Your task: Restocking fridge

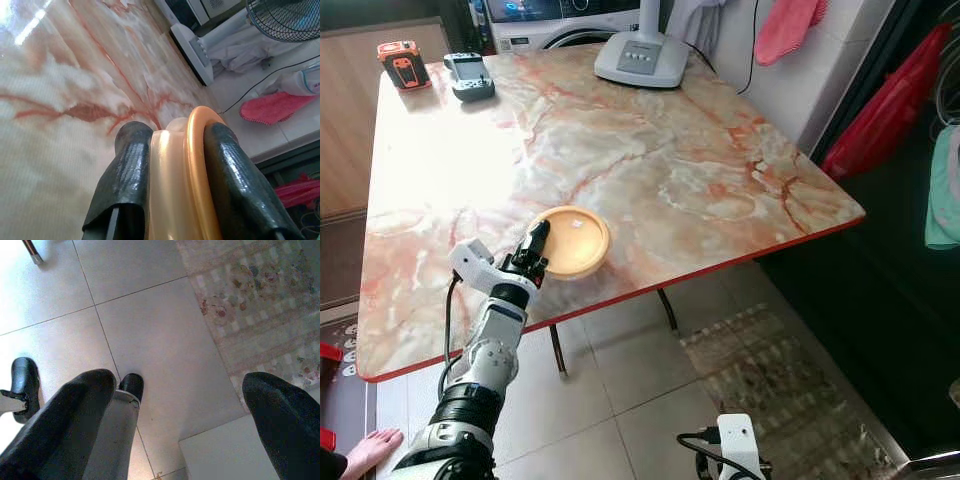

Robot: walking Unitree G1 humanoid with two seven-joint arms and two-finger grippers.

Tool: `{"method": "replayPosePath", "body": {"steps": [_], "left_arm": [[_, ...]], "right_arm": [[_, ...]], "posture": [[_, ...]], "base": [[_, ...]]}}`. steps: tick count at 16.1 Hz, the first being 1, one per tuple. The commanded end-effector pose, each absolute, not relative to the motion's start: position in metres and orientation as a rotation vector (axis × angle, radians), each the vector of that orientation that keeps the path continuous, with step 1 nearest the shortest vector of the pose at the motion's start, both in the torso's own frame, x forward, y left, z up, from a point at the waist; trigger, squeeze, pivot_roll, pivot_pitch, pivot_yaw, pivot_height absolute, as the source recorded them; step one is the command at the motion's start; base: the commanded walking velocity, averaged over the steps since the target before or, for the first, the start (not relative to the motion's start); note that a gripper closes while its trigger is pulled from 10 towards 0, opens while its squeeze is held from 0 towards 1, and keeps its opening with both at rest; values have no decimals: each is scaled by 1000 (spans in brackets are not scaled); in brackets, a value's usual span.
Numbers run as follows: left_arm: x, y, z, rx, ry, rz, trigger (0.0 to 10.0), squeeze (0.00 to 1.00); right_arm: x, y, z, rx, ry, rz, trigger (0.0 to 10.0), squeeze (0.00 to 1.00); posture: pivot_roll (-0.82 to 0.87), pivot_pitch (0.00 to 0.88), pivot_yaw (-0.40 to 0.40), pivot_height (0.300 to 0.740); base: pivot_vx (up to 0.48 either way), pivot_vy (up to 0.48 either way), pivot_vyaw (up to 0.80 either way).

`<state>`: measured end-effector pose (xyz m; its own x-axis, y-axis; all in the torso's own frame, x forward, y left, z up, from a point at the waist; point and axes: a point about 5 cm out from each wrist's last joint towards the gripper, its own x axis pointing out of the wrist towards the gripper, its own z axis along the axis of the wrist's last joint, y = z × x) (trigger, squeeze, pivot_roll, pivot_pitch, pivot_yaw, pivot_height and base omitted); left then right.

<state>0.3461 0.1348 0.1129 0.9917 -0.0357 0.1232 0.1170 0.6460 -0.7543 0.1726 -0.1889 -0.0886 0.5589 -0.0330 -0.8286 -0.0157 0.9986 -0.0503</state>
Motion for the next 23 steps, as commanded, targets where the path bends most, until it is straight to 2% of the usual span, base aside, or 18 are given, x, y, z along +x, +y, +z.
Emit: {"method": "replayPosePath", "body": {"steps": [1, 8, 9, 10, 15, 18, 21, 23], "left_arm": [[348, 134, 113, -866, -103, -91, 0, 0], [345, 141, 128, -828, -174, -104, 0, 0], [339, 151, 136, -835, -225, -86, 2980, 0], [333, 160, 142, -838, -265, -73, 10000, 0], [300, 186, 162, -772, -311, -28, 10000, 0], [293, 188, 169, -713, -284, -14, 10000, 0], [294, 185, 180, -675, -258, -56, 10000, 0], [294, 188, 177, -666, -221, -24, 10000, 0]], "right_arm": [[171, -191, -89, -68, 986, -7, 10000, 0], [170, -191, -89, -64, 986, -12, 10000, 0], [170, -192, -90, -62, 986, -15, 10000, 0], [169, -192, -90, -61, 987, -18, 10000, 0], [164, -192, -92, -30, 984, -56, 10000, 0], [164, -191, -92, -45, 979, -41, 10000, 0], [165, -188, -91, -101, 980, 17, 10000, 0], [166, -184, -91, -109, 978, 21, 10000, 0]], "posture": [[28, 97, -76, 740], [31, 83, -70, 740], [34, 83, -69, 740], [39, 82, -68, 740], [38, 56, -43, 740], [38, 27, -30, 740], [42, 8, 28, 740], [44, 13, 74, 740]], "base": [[0, 0, 0], [0, 0, 0], [0, 0, 0], [0, 0, 0], [0, 0, 0], [0, 0, 0], [0, 0, 0], [0, 0, 0]]}}
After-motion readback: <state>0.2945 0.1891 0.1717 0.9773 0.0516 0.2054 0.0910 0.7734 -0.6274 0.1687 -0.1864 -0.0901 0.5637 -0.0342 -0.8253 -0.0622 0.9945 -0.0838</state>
